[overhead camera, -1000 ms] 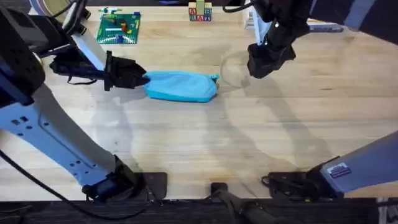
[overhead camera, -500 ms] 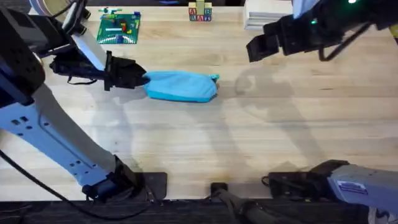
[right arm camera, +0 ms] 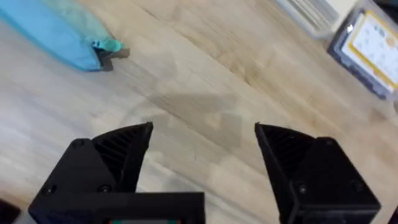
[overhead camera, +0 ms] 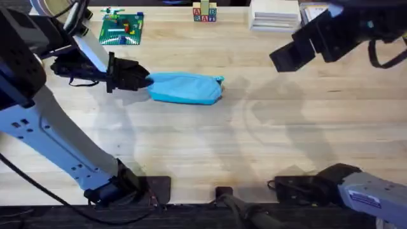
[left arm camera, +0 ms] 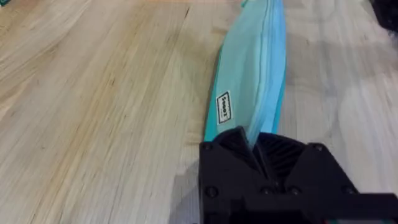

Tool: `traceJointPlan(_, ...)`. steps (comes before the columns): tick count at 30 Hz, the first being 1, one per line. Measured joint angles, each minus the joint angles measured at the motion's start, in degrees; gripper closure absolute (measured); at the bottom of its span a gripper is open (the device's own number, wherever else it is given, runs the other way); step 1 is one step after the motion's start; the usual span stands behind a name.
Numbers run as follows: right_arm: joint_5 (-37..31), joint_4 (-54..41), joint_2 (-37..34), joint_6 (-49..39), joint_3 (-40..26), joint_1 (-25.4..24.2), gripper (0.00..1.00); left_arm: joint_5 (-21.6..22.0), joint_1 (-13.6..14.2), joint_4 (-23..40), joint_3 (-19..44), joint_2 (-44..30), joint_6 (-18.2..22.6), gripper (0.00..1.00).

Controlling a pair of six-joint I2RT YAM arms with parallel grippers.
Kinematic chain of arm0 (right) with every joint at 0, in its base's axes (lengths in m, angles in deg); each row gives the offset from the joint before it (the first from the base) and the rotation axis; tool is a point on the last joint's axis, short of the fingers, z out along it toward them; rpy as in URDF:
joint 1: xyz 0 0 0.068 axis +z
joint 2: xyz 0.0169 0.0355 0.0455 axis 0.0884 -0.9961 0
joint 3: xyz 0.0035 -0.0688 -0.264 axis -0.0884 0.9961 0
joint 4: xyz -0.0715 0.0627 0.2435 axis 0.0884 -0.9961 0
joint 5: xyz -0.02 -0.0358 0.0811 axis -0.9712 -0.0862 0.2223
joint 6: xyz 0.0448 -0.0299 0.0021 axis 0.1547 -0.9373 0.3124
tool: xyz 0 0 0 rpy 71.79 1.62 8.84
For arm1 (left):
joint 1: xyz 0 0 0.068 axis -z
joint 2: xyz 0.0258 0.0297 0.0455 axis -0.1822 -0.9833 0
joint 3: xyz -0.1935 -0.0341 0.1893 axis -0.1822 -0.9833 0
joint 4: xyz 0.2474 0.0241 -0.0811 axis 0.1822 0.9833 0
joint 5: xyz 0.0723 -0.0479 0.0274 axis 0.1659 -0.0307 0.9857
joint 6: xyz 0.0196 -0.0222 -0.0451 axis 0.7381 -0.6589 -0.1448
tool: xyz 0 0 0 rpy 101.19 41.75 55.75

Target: Unzip the bag, pick up the pens from the table one at a time and place them inside, then zip the bag closed.

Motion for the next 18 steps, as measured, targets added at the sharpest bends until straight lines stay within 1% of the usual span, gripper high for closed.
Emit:
traceJointPlan(3, 4.2, 0.0, 0.0, -7.0, 0.0, 0.0, 0.005, 0.0, 0.0, 0.0, 0.0, 0.0, 0.0, 0.959)
traceJointPlan(4, 9.4, 0.0, 0.0, -14.3, 0.0, 0.0, 0.005, 0.0, 0.0, 0.0, 0.0, 0.0, 0.0, 0.959)
traceJointPlan(7, 13.9, 0.0, 0.0, -20.6, 0.0, 0.0, 0.005, 0.0, 0.0, 0.0, 0.0, 0.0, 0.0, 0.959)
traceJointPlan(11, 17.0, -0.3, -0.3, -25.8, 0.0, 0.0, 0.004, 0.0, 0.0, 0.0, 0.0, 0.0, 0.0, 0.959)
traceJointPlan(18, 20.3, -0.3, -4.7, -29.0, 0.0, 0.0, 0.004, 0.0, 0.0, 0.0, 0.0, 0.0, 0.0, 0.959)
